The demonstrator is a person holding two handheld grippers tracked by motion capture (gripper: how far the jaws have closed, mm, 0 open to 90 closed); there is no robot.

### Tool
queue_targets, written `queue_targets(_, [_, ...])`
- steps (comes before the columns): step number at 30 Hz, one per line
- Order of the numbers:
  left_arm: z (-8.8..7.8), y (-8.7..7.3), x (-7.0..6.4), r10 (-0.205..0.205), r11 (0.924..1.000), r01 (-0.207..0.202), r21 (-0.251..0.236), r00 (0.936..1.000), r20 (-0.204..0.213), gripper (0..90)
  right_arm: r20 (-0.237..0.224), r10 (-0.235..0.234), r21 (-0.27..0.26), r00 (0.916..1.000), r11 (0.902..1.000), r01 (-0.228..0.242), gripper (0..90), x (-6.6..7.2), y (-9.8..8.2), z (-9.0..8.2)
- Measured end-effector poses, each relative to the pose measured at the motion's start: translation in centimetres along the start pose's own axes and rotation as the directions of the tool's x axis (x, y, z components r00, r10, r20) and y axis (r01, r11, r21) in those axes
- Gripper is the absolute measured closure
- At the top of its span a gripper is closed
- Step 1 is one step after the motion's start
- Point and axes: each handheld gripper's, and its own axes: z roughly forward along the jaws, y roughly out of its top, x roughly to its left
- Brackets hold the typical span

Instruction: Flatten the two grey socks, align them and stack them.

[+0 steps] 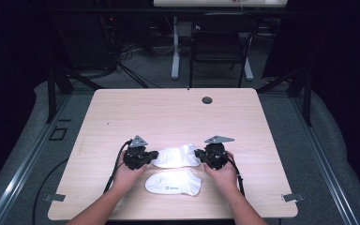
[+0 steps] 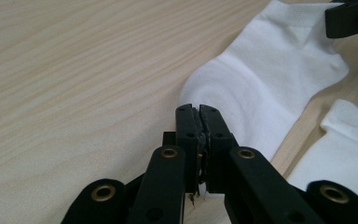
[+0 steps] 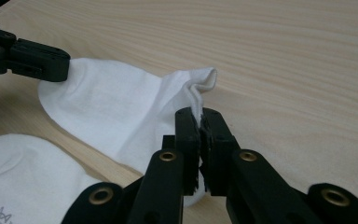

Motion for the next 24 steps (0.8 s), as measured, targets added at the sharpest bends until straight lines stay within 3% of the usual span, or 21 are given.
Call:
queue_targets(9, [-1.2, 0.2, 0.0, -0.009, 0.9996, 0.009, -0.025, 0.9999, 0.009, 87.4, -0.001, -0.027, -0.023, 0.9996, 0.9994, 0.026, 86.6, 0.6, 0.4, -0.8])
queue_targets(24, [-4.1, -0.4, -0.5, -0.018, 0.9975, 0.019, -0.068, 0.9997, 0.017, 87.4, -0.057, 0.010, -0.049, 0.9983, 0.9987, -0.012, 86.5, 1.8, 0.6, -2.1])
